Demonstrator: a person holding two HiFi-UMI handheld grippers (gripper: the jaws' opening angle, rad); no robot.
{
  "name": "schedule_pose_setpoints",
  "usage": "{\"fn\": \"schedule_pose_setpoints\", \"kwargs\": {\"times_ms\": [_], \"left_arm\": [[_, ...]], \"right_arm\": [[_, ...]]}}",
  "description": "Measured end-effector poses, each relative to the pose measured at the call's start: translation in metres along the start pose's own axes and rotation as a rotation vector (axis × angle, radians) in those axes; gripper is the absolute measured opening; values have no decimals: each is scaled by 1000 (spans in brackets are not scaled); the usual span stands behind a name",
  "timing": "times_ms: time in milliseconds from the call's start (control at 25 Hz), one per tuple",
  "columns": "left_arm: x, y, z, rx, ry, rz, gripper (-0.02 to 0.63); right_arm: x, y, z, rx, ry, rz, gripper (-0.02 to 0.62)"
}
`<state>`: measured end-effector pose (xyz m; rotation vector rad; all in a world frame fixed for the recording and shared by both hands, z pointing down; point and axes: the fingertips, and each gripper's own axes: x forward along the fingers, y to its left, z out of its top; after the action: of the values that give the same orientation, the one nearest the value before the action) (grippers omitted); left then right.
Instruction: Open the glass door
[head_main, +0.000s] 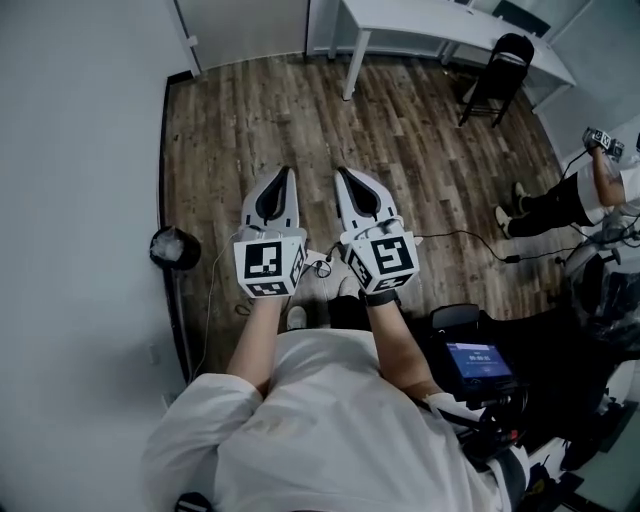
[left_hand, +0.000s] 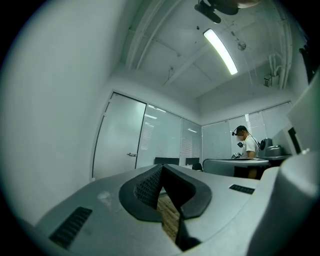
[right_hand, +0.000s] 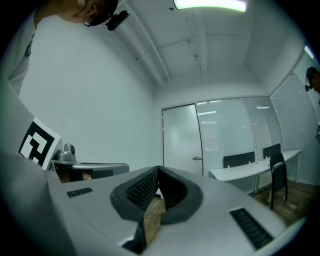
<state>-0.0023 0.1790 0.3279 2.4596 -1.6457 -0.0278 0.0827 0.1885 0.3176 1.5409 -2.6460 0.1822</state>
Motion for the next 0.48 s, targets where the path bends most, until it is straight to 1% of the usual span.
{"fn": "schedule_pose_setpoints", "kwargs": {"times_ms": [80, 160, 280, 360, 480], "left_arm": [[14, -4, -7, -28, -2, 11, -11], [36, -10, -15, -38, -3, 17, -11], [78, -31, -25, 13, -7, 37, -11], [111, -45, -25, 52, -16, 55, -11], [167, -60, -8, 60, -19, 66, -11]], "right_arm": [[7, -23, -7, 9, 15, -7, 3], [16, -47, -9, 3, 6, 1, 3], [21, -87, -15, -13, -15, 36, 3], [23, -122, -9, -31, -42, 52, 3], [41, -194, 18, -29, -75, 20, 3]]}}
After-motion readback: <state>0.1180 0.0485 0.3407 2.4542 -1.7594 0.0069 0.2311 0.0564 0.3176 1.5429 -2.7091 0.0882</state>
